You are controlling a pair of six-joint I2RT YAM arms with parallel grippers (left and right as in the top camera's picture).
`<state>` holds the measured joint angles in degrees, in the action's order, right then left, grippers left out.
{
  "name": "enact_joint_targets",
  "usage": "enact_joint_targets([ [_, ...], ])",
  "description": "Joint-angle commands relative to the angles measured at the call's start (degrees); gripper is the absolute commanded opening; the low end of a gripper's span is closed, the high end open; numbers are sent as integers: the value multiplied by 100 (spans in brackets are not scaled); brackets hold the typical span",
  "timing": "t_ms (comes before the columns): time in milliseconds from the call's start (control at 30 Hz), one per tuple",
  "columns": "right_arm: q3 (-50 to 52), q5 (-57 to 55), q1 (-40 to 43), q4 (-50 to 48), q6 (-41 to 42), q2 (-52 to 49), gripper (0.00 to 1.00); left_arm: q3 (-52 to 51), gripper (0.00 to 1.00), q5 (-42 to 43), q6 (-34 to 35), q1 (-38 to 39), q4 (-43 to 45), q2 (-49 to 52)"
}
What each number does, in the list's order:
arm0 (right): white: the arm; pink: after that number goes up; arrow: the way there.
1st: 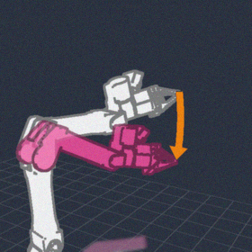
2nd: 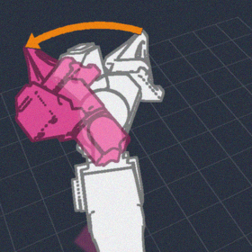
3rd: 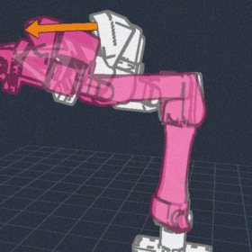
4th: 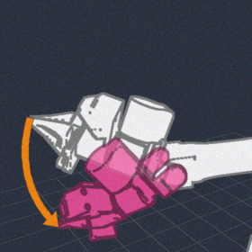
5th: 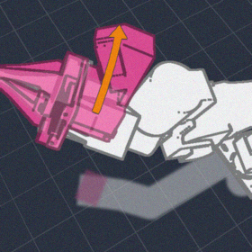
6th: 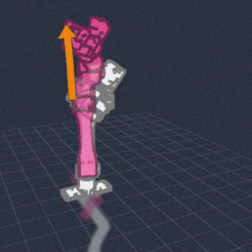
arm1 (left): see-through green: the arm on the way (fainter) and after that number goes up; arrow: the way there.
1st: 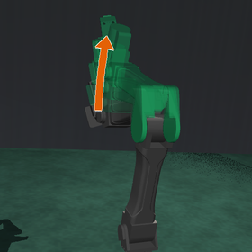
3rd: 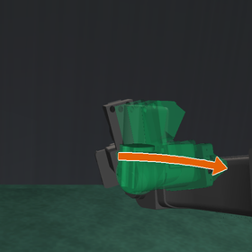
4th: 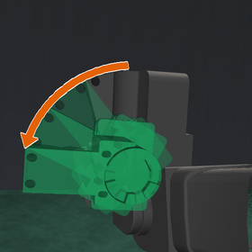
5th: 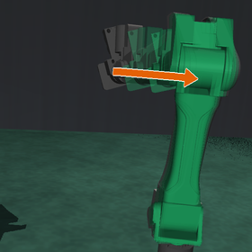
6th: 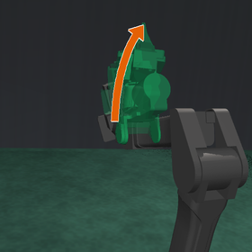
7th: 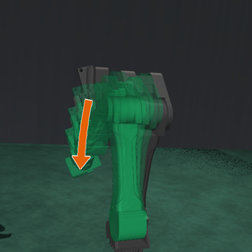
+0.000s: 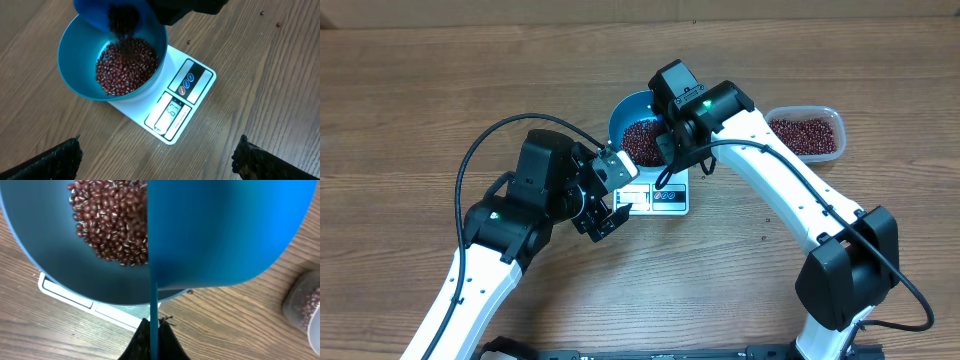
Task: Scoop item into bowl and weigh 150g on scale
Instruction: 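Tilt the scoop with the right gripper to pour beans into the bowl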
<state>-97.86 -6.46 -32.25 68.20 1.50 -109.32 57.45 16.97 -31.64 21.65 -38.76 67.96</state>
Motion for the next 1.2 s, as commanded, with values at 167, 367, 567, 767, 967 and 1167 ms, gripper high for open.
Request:
enact_joint_targets([
  [167,-164,-345,-155,-44,24,197,4,157,100,48,98,-26,0,20],
  [367,-164,-407,-155,-44,24,197,4,157,99,46,98,-26,0,20],
  [567,-164,-409,-155,-44,24,197,4,157,99,48,98,-26,0,20],
  [767,-164,-496,-155,-42,24,197,4,157,100,48,98,-26,0,17],
  [967,-164,-662,-155,-7,22,197,4,157,99,48,98,-26,0,20],
  [1167,-164,-774,-155,-4,20,197,4,157,99,46,98,-26,0,20],
])
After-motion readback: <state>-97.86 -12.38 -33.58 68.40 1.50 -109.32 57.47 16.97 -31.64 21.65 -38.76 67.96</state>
